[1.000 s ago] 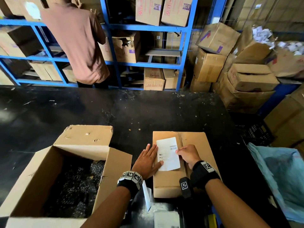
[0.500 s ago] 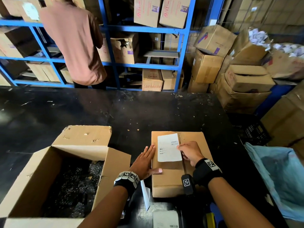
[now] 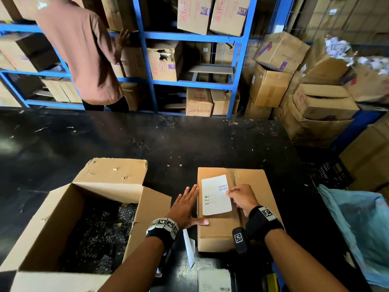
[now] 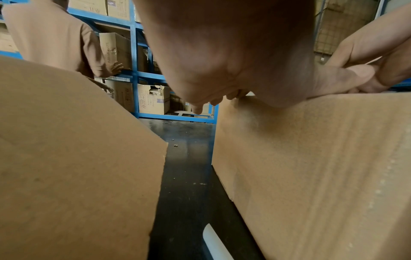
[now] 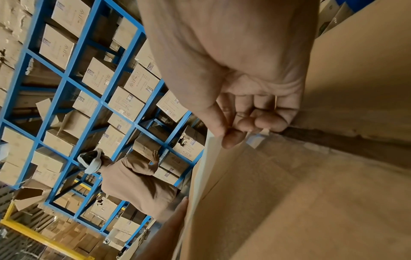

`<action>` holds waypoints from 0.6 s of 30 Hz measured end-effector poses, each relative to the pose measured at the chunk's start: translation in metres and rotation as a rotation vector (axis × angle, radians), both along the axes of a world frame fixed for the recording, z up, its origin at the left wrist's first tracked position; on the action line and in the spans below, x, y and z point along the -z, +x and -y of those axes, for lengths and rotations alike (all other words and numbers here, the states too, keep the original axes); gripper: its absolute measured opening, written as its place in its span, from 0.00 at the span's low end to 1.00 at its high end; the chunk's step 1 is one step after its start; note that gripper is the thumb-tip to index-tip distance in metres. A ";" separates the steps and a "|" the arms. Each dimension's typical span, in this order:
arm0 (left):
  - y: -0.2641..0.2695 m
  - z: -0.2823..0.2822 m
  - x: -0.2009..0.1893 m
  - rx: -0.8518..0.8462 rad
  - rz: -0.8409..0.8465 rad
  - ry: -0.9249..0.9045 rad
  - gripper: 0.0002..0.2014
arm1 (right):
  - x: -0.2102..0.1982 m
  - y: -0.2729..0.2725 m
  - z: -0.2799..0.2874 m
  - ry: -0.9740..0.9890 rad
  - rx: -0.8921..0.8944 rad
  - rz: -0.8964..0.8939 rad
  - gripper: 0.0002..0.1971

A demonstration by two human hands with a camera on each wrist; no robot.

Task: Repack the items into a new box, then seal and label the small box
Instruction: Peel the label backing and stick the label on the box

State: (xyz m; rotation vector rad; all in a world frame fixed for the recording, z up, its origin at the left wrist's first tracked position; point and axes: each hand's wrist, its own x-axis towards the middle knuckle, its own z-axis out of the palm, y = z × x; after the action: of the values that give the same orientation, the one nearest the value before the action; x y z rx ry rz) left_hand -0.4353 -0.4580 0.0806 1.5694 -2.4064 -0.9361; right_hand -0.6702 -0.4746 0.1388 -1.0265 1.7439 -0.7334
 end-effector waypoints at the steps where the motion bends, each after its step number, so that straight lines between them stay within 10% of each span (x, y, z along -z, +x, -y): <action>1: 0.000 0.000 0.000 0.000 0.003 0.001 0.66 | 0.001 0.000 0.000 0.001 -0.002 -0.001 0.05; 10: -0.002 0.000 0.000 -0.003 0.044 -0.053 0.64 | 0.012 -0.002 0.005 0.001 0.028 -0.010 0.08; 18: -0.029 0.011 -0.020 -0.016 0.160 -0.200 0.40 | 0.015 -0.001 0.006 0.010 0.057 -0.037 0.02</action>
State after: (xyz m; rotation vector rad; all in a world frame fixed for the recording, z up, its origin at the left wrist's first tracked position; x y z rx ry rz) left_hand -0.4648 -0.4686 0.1008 1.6417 -2.4968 -0.5645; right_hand -0.6712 -0.4809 0.1241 -0.9929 1.8134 -0.7444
